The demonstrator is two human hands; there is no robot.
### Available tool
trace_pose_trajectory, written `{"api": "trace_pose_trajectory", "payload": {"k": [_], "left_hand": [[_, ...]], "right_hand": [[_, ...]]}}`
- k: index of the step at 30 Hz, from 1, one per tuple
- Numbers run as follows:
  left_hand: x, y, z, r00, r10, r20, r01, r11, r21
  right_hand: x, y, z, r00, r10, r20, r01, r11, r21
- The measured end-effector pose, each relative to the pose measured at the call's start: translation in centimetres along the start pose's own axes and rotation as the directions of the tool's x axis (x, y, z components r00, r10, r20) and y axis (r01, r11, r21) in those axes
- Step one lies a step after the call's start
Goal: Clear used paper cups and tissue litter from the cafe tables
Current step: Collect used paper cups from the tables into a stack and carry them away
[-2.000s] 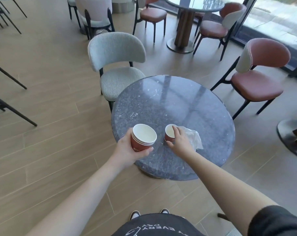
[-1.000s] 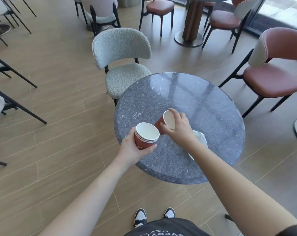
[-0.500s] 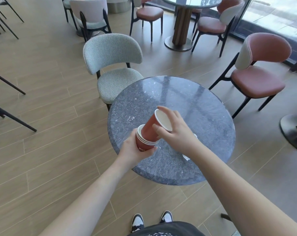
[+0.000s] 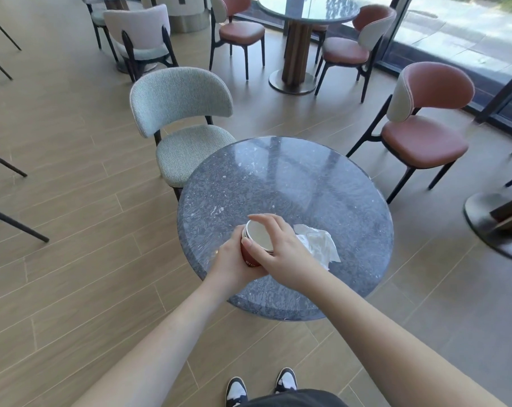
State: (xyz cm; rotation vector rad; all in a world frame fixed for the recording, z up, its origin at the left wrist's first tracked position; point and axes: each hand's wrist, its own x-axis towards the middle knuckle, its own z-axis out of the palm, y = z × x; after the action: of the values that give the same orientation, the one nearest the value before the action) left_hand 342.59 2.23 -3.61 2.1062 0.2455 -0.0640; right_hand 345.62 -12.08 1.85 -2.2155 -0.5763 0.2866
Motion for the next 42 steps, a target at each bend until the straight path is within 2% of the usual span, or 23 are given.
{"api": "trace_pose_trajectory", "payload": {"k": [7,9,12,16,20,24,27,37,42], "left_hand": [[0.2,0.8,0.6,0.996,0.017,0.082,-0.017,1.0,-0.004],[0.2,1.0,0.9,0.995,0.044,0.095,-0.043,0.999,-0.01],[0.4,1.5,1.8,0.991,0.087,0.107,-0.083,0.996,-0.038],[0.8,2.1,3.3,0.977,0.158,0.144,-0.147,0.986,-0.083],[0.9,3.3,5.5,0.956,0.218,0.196,-0.198,0.973,-0.115],[1.2,5.2,8.8,0.896,0.311,0.319,-0.29,0.951,-0.112],[1.3,7.3,11.8,0.859,0.362,0.361,-0.326,0.932,-0.16],[1.5,15.0,23.7,0.749,0.384,0.541,-0.271,0.921,-0.279],[1.6,20.1,30.2,0.697,0.415,0.585,-0.257,0.906,-0.336]], "right_hand": [[-1.1,0.5,-0.4,0.998,0.051,-0.021,-0.05,0.998,0.035],[-1.8,0.8,-0.9,0.994,0.086,-0.066,-0.077,0.988,0.136],[-3.1,1.4,-1.7,0.96,0.216,-0.176,-0.144,0.927,0.347],[-5.2,2.3,-2.5,0.904,0.32,-0.282,-0.165,0.873,0.459],[-7.5,4.1,-3.6,0.835,0.391,-0.386,-0.168,0.851,0.498],[-10.3,6.1,-5.0,0.747,0.482,-0.459,-0.18,0.81,0.557],[-13.1,8.0,-7.2,0.673,0.524,-0.523,-0.149,0.788,0.597],[-21.0,15.9,-14.2,0.462,0.622,-0.632,-0.108,0.747,0.656],[-24.3,20.3,-19.0,0.391,0.636,-0.665,-0.086,0.745,0.662]]}}
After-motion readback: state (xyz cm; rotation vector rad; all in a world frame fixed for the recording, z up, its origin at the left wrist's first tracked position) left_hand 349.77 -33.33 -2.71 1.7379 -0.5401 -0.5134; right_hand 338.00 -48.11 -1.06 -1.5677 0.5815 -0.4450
